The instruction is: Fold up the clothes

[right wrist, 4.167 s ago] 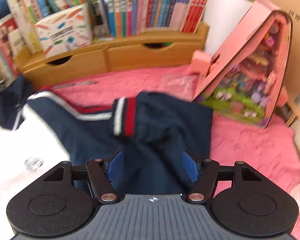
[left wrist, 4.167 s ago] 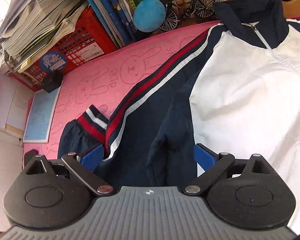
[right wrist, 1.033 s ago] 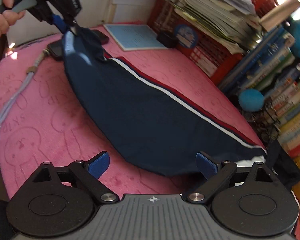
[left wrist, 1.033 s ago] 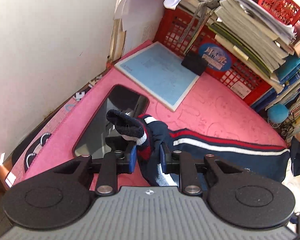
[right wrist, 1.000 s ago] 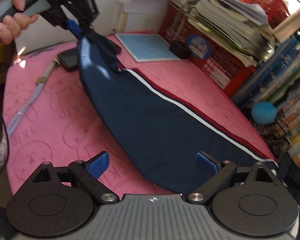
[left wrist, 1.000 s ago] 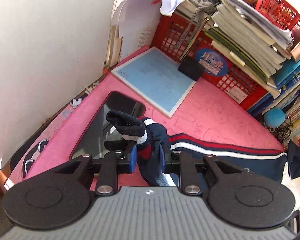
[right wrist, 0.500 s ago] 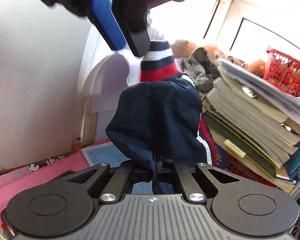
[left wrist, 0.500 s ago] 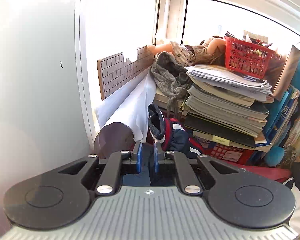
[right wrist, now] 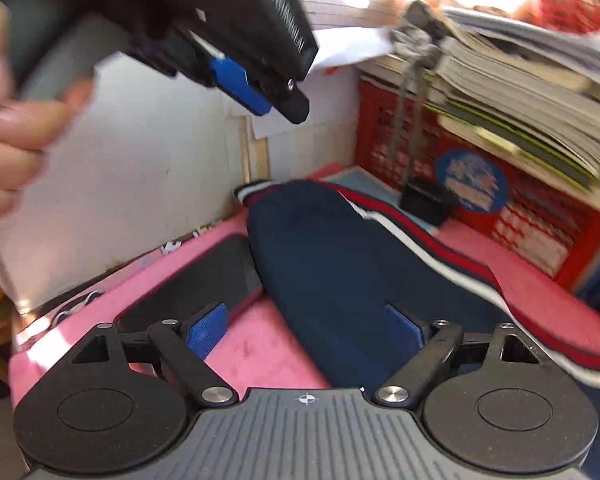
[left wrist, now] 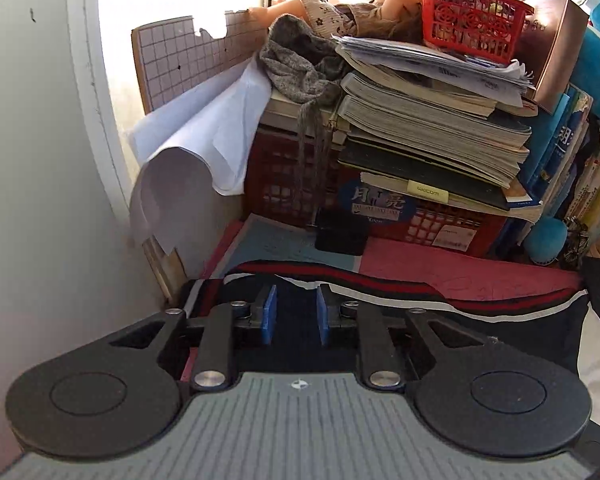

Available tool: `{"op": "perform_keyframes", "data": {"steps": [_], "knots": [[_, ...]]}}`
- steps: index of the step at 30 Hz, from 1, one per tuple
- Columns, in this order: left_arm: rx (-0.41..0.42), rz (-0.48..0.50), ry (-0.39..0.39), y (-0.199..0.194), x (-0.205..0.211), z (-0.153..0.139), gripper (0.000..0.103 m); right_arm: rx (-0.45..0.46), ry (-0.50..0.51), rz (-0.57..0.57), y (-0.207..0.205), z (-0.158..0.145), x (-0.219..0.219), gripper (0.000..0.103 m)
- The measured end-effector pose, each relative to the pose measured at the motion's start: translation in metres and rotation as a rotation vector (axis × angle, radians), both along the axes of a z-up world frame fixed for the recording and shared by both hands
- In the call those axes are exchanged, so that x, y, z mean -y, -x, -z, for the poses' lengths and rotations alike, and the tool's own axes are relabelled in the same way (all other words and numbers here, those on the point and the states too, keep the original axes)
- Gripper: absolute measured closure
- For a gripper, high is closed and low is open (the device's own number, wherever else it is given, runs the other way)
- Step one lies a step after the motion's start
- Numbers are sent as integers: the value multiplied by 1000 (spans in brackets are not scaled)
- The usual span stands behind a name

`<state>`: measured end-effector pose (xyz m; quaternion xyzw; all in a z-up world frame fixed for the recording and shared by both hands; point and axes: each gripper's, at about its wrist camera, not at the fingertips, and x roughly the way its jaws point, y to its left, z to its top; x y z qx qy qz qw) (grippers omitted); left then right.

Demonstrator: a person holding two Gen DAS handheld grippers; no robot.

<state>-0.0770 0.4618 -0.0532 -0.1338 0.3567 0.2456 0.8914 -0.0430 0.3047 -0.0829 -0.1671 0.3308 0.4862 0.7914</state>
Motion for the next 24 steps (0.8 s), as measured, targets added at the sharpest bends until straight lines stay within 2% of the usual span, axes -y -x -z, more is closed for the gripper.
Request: {"op": "perform_keyframes", "data": {"steps": [2, 4, 6, 9, 11, 12, 14, 16, 18, 19, 20, 22, 23, 24], "knots": [[-19, 46, 49, -15, 16, 27, 82, -13, 39, 136, -4, -6, 61, 10], [-65, 100, 63, -29, 35, 54, 82, -14, 119, 268, -18, -7, 114, 14], [-136, 140, 38, -44, 55, 80, 82, -4, 187, 374, -42, -5, 151, 20], [-234, 151, -6, -60, 69, 106, 82, 68, 202, 424, -81, 5, 193, 31], [-272, 105, -46, -61, 69, 116, 81, 108, 202, 452, -107, 14, 213, 33], [-290, 82, -66, -62, 70, 121, 77, 122, 197, 464, -121, 19, 218, 36], [-328, 40, -120, -66, 71, 119, 74, 67, 180, 535, -162, 35, 228, 40], [-421, -36, -198, -72, 77, 116, 77, -6, 202, 680, -200, 52, 260, 41], [-375, -42, -175, -67, 96, 98, 77, -82, 251, 860, -231, 62, 296, 49], [-318, -16, -137, -63, 113, 87, 77, -80, 212, 900, -230, 56, 321, 48], [-263, 11, -99, -59, 131, 75, 76, -72, 163, 931, -227, 47, 347, 46], [-227, 85, -38, -64, 183, 55, 75, 96, 159, 945, -210, 30, 394, 27], [-225, 124, 1, -67, 210, 49, 74, 203, 209, 957, -208, 27, 414, 11], [-231, 148, 43, -66, 233, 47, 74, 290, 292, 963, -215, 31, 433, 6]]}}
